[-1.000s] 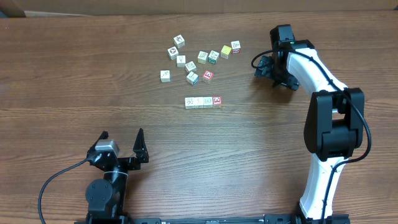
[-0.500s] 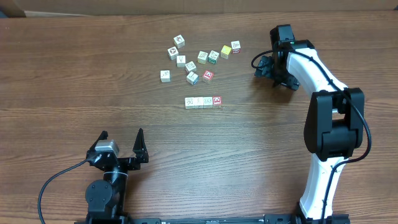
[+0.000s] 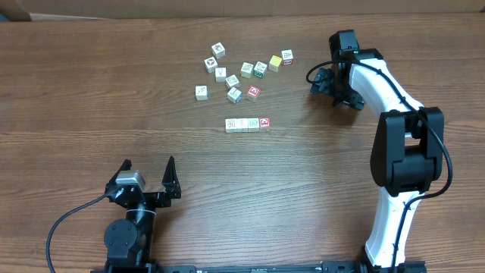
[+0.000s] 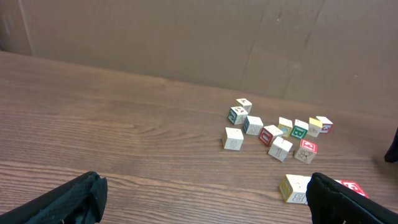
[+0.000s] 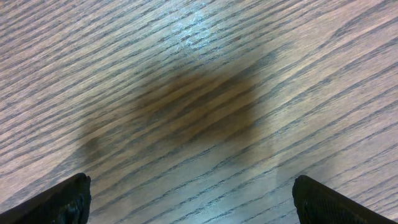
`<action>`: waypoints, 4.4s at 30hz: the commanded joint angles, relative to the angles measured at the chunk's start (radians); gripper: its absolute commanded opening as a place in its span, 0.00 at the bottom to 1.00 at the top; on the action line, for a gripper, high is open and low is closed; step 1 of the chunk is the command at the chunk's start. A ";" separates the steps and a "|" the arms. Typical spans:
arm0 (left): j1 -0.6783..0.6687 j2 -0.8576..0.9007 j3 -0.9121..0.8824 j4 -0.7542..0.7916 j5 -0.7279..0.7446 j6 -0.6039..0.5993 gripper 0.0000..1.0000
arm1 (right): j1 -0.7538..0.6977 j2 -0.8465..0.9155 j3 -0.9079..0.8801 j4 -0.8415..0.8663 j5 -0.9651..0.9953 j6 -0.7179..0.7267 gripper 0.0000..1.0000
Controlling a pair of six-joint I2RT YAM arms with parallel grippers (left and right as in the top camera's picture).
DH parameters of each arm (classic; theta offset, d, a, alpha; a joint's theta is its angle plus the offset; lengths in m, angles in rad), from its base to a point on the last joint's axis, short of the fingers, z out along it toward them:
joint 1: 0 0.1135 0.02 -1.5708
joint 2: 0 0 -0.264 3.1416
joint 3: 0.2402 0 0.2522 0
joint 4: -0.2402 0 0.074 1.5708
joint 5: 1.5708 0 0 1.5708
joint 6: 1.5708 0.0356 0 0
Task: Form a horizontal line
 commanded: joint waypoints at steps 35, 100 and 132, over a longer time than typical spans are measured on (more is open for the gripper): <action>-0.005 -0.013 -0.003 0.001 0.011 0.022 1.00 | 0.000 -0.036 -0.004 0.005 -0.002 0.000 1.00; -0.005 -0.013 -0.003 0.001 0.011 0.022 1.00 | 0.013 -0.876 -0.004 0.006 -0.002 0.000 1.00; -0.005 -0.013 -0.003 0.001 0.011 0.023 1.00 | 0.013 -1.340 -0.016 -0.693 0.035 0.034 1.00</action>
